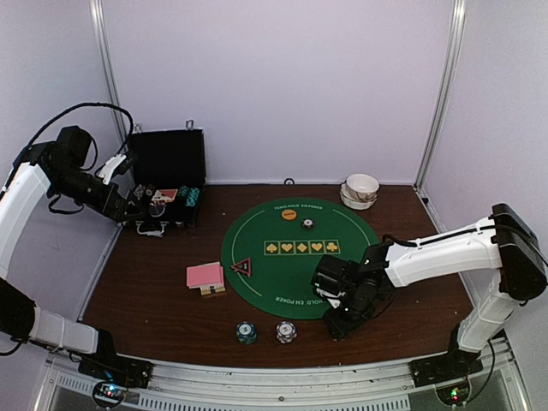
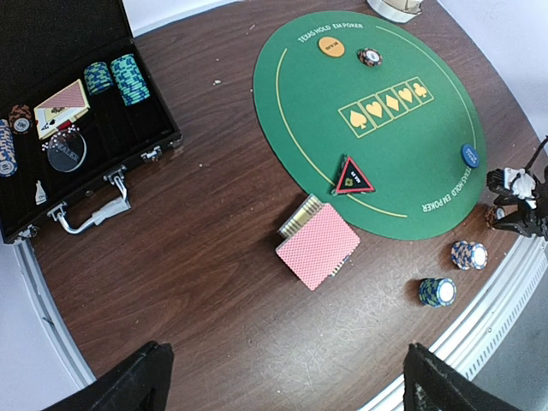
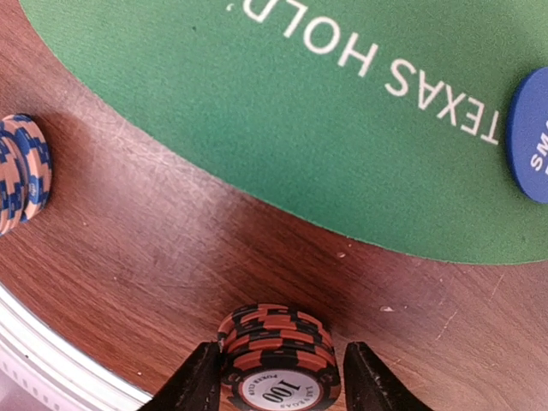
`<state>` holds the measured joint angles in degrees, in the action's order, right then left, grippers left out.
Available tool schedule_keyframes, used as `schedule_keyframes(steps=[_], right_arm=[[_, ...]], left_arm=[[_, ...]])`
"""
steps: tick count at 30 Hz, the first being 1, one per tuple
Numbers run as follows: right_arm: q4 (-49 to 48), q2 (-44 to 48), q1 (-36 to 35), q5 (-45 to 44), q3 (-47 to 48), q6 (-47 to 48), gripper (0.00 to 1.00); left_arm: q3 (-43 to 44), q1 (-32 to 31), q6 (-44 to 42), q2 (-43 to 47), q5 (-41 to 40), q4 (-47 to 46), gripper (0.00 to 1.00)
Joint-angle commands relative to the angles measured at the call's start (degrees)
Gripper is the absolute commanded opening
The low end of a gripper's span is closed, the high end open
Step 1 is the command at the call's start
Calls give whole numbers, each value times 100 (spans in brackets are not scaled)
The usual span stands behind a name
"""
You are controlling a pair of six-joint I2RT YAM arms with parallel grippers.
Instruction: Distribute texas hold em gaming equipment
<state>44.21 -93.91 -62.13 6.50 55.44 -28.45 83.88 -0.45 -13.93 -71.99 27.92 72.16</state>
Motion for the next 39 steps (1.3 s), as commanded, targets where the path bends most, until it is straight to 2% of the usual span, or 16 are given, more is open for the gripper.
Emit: schedule_keyframes(steps=[1, 5, 8, 17, 21, 27, 39], right_arm=[[31, -110, -37, 22, -28, 75, 49], [134, -23, -36, -67, 50, 68, 32], [279, 93, -41, -148, 155, 43, 23], [1071, 450, -37, -401, 801, 105, 13], [1381, 376, -28, -566, 1315, 205, 13], [1458, -481, 133, -624, 2630, 536, 14], [1427, -3334, 401, -289, 5737, 1155, 16]], left_arm=[[72, -8, -82, 77, 96, 5, 98], [81, -8, -91, 52, 81, 3, 97], [106, -8, -101, 33, 68, 2, 97], [195, -8, -83, 5, 95, 30, 98], [232, -8, -92, -18, 91, 58, 98], [242, -8, -92, -63, 93, 53, 97], [258, -8, -47, -89, 200, 48, 98]])
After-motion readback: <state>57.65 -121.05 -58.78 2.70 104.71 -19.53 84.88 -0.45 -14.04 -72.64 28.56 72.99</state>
